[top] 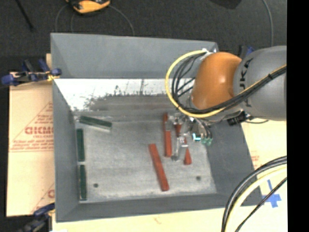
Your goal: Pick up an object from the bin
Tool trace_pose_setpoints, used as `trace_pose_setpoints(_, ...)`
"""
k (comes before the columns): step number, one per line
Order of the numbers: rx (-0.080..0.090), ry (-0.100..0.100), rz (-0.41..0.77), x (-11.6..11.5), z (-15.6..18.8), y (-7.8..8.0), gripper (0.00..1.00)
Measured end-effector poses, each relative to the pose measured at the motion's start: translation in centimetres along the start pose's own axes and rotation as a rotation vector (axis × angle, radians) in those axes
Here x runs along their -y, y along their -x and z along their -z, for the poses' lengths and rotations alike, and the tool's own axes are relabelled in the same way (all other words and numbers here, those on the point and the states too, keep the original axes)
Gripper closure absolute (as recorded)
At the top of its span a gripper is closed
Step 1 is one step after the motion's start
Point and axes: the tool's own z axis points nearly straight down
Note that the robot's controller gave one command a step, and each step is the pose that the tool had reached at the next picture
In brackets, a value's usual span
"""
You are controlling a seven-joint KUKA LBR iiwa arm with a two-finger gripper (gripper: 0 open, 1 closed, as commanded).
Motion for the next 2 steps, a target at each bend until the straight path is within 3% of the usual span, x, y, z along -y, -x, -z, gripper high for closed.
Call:
trace_pose_setpoints(1,0.008,0.0,0.0,0.0,0.5,0.2,0.0)
trace_pose_setpoints(2,0.017,0.0,-0.116,-1.5,-2.5,0.7,0.0)
